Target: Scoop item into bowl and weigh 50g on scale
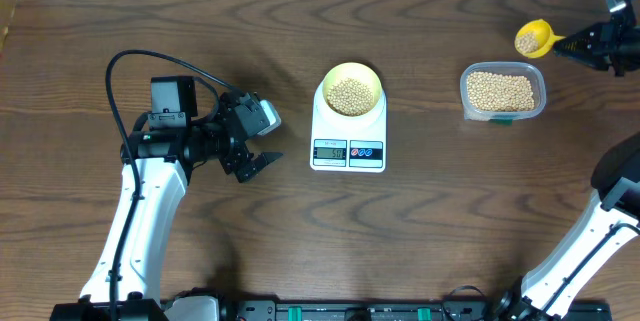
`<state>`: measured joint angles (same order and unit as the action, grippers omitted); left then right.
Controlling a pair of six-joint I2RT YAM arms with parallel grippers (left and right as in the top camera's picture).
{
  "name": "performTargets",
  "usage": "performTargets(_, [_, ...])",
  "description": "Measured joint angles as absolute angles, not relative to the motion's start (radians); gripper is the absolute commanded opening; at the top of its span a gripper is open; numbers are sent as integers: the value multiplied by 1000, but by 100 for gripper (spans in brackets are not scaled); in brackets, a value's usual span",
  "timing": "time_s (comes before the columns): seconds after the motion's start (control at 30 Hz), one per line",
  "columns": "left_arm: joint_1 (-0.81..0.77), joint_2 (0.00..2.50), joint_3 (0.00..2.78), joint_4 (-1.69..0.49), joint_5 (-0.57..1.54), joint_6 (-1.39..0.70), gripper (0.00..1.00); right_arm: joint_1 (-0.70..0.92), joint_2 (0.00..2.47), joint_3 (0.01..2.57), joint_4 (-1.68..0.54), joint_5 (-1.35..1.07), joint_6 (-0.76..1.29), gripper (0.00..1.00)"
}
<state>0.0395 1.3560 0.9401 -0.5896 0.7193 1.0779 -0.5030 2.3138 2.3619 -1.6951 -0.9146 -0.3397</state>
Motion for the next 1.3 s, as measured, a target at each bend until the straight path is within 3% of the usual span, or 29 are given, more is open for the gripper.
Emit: performTargets(1.3, [39,1356,940,-590,719,1078,98,-227,2314,2362,-1697,-230,-145,1])
